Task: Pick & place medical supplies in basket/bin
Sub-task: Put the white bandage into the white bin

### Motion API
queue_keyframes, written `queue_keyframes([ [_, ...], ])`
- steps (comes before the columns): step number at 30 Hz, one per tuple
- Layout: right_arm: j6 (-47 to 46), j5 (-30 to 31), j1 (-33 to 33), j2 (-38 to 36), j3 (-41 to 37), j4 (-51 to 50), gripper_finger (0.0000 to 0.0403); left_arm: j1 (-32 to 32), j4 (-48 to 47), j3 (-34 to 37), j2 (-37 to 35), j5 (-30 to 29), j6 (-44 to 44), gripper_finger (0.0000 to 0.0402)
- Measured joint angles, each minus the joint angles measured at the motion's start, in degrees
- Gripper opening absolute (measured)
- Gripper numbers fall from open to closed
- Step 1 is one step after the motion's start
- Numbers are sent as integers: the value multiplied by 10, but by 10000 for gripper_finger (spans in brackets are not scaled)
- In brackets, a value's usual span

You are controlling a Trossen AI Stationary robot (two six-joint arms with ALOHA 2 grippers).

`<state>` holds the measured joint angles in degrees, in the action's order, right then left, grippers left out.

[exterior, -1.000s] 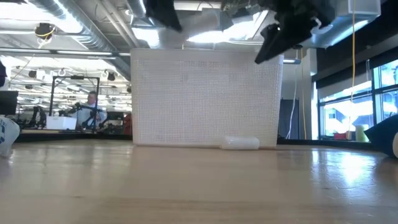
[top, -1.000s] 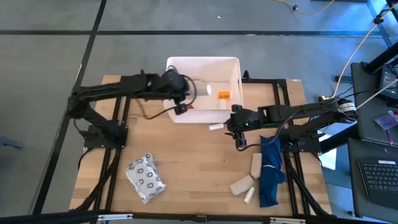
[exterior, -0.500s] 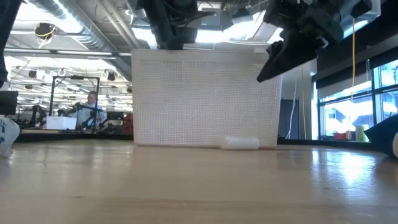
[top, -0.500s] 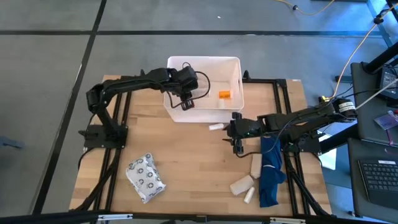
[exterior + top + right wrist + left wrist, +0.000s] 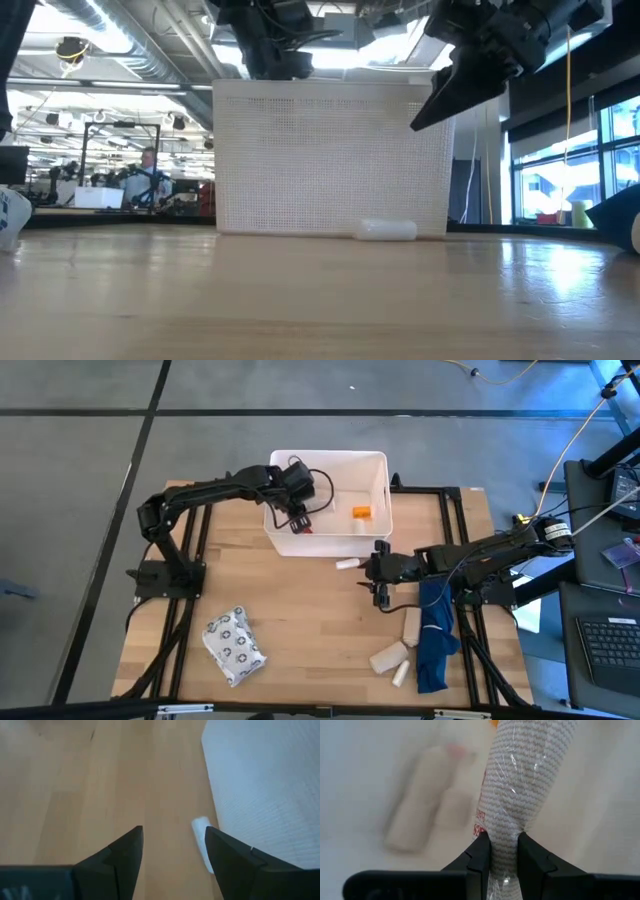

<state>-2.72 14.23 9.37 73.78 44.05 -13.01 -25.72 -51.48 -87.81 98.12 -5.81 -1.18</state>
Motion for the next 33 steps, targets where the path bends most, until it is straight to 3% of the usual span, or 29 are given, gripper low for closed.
queue_keyframes([
  [4,-1,14,0,0,0,0,215,-9,-37,-10,-21,-26,-5,62],
  [8,-1,14,0,0,0,0,215,-22,-114,-75,-24,-19,-5,62],
  [17,0,41,-7,0,0,18,215,-64,-191,-209,50,-23,-37,61],
  [22,-3,41,-7,0,0,24,215,-92,-230,-222,97,58,-52,61],
  [33,-15,42,-7,0,0,26,215,-88,-262,-223,185,73,-76,61],
])
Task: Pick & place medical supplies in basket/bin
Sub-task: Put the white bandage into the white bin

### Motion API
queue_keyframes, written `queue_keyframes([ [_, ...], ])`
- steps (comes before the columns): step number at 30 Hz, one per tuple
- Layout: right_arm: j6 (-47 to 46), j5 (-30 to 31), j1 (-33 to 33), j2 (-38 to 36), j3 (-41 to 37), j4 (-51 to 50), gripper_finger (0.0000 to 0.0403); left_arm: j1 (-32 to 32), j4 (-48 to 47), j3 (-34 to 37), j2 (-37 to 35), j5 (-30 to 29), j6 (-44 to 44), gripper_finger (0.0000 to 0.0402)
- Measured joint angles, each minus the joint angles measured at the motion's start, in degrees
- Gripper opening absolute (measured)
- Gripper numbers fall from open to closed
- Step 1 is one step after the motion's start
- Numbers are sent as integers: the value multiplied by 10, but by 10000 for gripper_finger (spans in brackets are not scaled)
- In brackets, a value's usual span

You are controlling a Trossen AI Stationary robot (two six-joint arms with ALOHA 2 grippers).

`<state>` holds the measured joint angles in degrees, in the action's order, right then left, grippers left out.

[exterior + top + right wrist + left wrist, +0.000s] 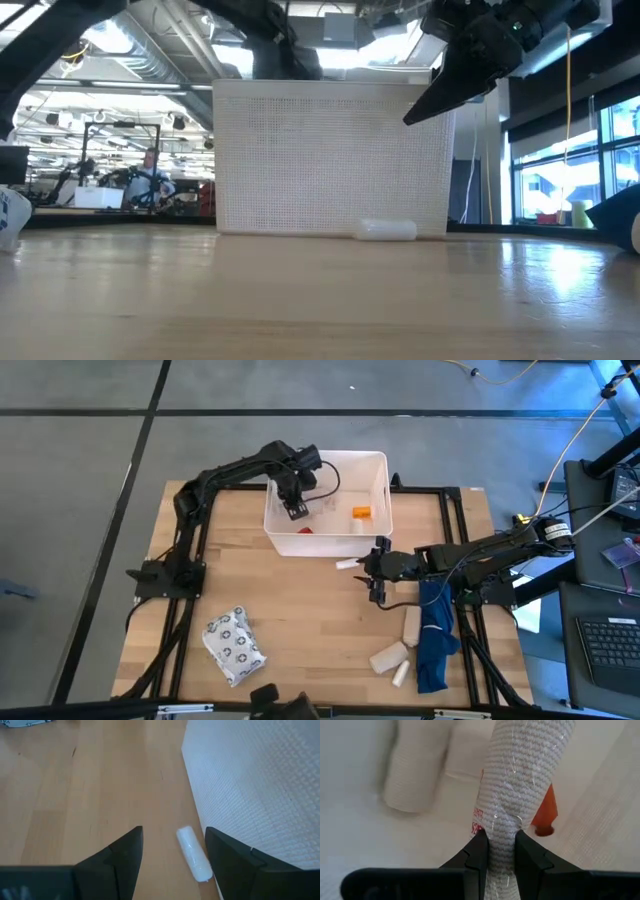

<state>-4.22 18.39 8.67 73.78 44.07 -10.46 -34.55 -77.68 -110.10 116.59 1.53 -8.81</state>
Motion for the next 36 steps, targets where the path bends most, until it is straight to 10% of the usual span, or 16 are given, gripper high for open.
queue_keyframes([
  [36,15,1,2,90,1,-25,215,4,-61,-48,57,-5,10,190],
])
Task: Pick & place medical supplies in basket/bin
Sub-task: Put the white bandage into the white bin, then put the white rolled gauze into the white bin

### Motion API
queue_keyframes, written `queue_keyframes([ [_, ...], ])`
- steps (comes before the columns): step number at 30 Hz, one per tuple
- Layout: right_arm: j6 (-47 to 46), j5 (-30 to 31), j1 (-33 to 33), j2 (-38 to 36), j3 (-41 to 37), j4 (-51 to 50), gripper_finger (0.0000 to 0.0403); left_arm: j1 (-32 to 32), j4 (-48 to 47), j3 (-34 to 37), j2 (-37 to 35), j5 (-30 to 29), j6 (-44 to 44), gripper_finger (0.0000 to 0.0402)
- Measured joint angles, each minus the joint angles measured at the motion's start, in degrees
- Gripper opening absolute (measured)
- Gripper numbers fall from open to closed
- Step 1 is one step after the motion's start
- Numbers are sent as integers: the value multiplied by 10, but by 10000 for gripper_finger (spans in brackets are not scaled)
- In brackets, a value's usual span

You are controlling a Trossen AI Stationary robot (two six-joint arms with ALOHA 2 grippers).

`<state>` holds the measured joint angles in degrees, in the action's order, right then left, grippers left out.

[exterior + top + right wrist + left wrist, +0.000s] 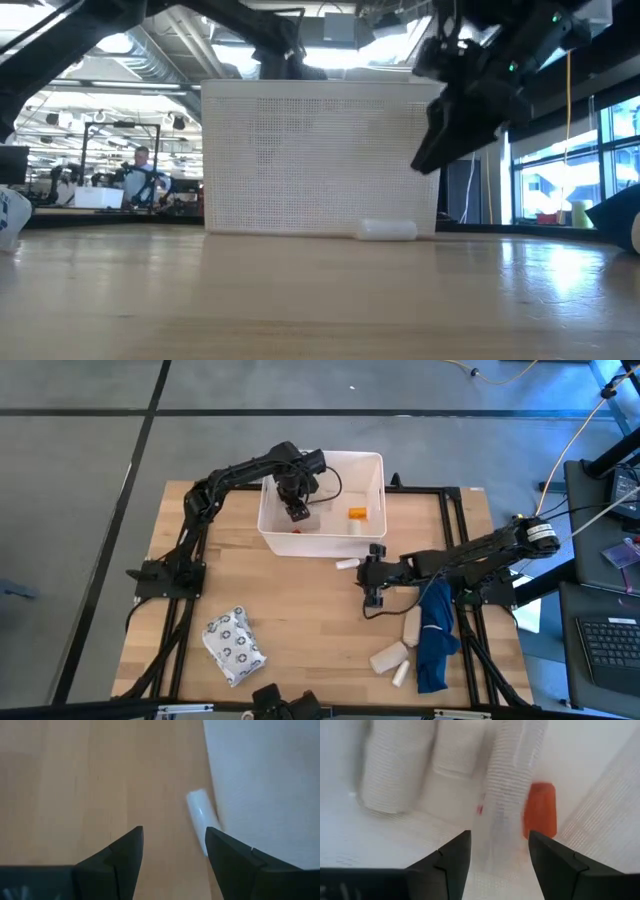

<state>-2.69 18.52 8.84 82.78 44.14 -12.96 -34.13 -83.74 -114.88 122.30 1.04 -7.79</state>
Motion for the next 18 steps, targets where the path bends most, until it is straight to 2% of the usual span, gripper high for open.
queue_keyframes([
  [7,70,87,-4,47,0,59,215,0,-25,-88,0,0,1,190],
  [9,90,82,-11,57,0,75,215,0,-32,-120,0,0,8,191],
  [13,94,30,-27,76,0,85,215,0,-51,-202,0,0,35,189],
  [18,113,24,-41,102,0,94,215,10,6,-176,-69,7,52,186],
])
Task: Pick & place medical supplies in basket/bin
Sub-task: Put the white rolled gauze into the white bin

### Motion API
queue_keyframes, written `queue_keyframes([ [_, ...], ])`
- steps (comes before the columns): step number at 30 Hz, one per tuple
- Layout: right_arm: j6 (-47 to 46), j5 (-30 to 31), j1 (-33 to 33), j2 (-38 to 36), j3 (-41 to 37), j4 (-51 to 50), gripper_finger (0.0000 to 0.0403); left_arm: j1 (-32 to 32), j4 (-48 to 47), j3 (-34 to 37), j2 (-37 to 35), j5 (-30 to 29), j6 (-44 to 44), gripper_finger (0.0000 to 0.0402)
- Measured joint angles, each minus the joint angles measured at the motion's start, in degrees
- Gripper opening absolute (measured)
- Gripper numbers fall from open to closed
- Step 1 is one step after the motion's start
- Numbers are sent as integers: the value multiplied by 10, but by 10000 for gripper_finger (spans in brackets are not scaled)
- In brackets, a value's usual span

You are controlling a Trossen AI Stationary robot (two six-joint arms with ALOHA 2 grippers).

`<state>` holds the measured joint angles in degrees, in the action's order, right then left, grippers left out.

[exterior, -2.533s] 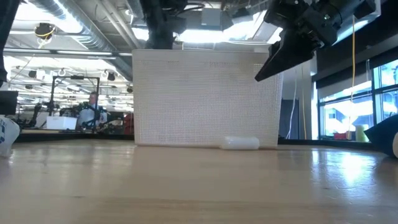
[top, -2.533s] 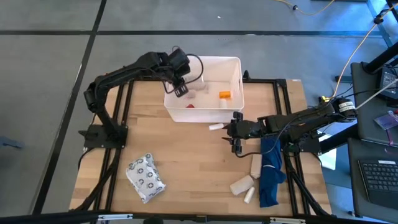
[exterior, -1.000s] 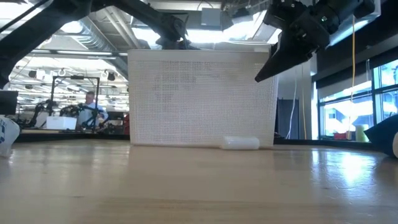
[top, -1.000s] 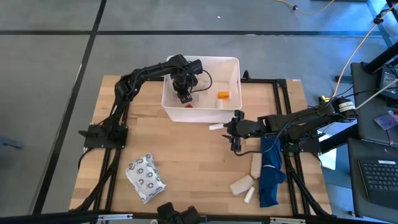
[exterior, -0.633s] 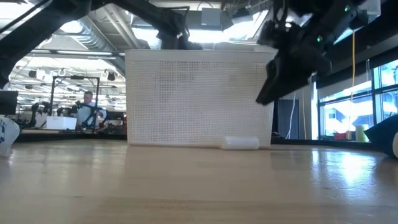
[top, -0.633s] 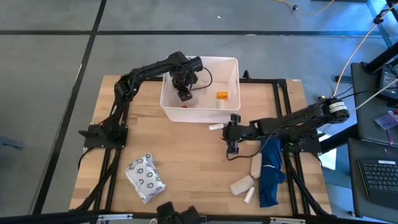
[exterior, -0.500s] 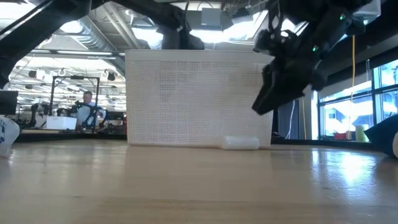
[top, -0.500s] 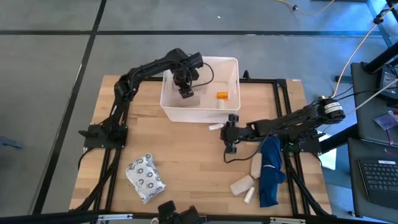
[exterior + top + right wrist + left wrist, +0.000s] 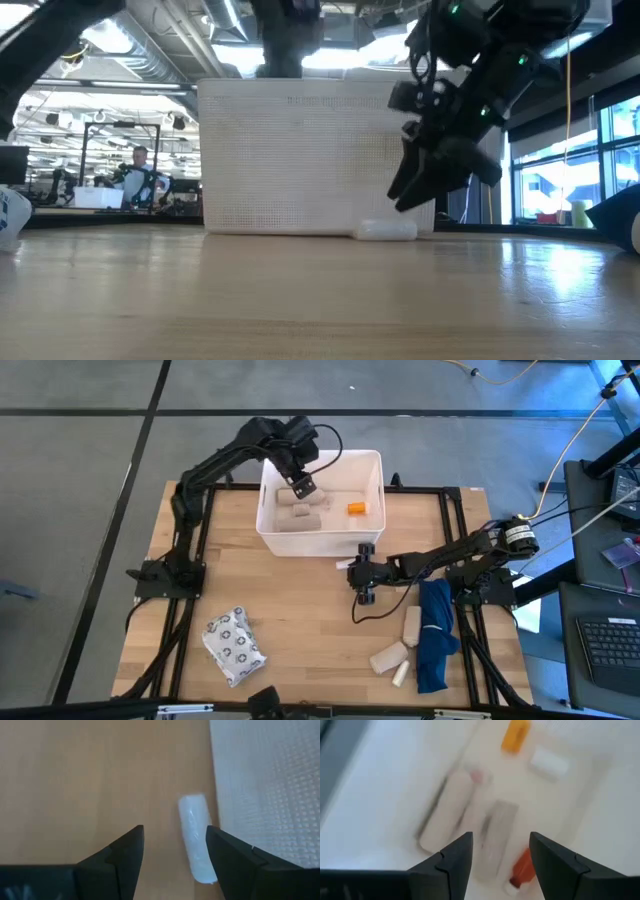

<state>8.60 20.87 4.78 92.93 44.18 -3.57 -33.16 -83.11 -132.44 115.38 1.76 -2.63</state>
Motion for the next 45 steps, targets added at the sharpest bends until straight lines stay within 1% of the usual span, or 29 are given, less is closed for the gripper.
queue_keyframes([
  [6,3,2,-4,46,0,18,215,25,51,1,-60,-6,4,186],
  [10,8,39,-2,75,0,34,215,46,91,0,-96,-6,4,186],
  [17,12,71,1,80,0,50,215,77,120,0,-132,-7,16,186],
  [23,28,129,3,78,0,73,215,92,120,1,-135,-8,19,186],
  [25,31,123,-2,79,0,68,215,95,120,1,-135,-8,19,186],
  [29,25,79,-6,79,0,63,215,102,120,1,-134,-8,19,186],
  [33,7,63,-6,79,0,56,214,107,120,1,-134,-8,19,186],
  [36,-8,63,-6,79,0,42,203,107,120,1,-134,-7,19,186],
  [38,-9,78,-6,79,0,36,189,109,120,1,-134,-8,19,186],
  [41,-4,103,-6,79,0,34,164,110,120,1,-134,-9,21,186],
  [45,10,108,-6,79,0,46,143,114,120,1,-134,-7,29,186],
])
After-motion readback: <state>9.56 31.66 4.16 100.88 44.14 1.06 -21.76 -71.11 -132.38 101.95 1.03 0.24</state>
